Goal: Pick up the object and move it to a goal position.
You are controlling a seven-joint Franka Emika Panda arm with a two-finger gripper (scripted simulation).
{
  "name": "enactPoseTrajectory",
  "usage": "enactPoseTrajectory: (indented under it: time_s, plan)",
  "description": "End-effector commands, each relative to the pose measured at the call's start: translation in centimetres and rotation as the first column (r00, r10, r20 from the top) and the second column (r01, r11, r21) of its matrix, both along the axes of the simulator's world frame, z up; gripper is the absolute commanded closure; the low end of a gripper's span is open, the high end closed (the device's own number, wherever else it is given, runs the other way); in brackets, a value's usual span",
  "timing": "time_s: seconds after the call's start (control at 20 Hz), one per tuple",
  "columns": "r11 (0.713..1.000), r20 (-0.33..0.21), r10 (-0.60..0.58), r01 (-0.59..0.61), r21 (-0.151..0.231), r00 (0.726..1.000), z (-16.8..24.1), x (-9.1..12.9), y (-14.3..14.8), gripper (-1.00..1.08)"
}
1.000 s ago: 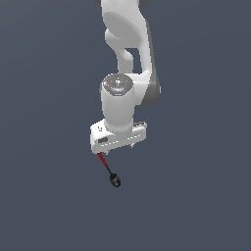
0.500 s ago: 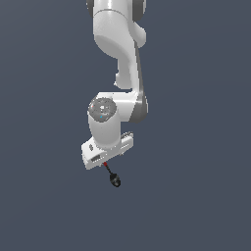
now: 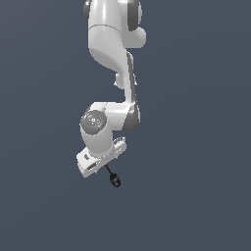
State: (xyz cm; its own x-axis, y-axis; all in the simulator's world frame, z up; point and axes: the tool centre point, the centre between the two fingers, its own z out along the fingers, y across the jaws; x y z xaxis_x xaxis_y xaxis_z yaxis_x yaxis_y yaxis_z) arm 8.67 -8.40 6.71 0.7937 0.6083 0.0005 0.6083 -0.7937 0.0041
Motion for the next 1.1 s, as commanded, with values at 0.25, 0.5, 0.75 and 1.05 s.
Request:
enactPoseTrajectory:
  time_s: [0.25, 0.5, 0.75, 1.05]
  plan:
    - [1.0, -0.003, 0.021, -0.021, 0.002, 1.0, -0.6, 0.1, -0.4, -0.92]
    - [1.0, -0.003, 0.022, -0.022, 0.002, 1.0, -1.6, 0.1, -0.4, -0.92]
    - [1.0, -0.003, 0.024, -0.024, 0.003, 1.0, -4.3, 0.0, -0.4, -0.92]
    - [1.0, -0.003, 0.025, -0.025, 0.003, 1.0, -5.7, 0.1, -0.4, -0.92]
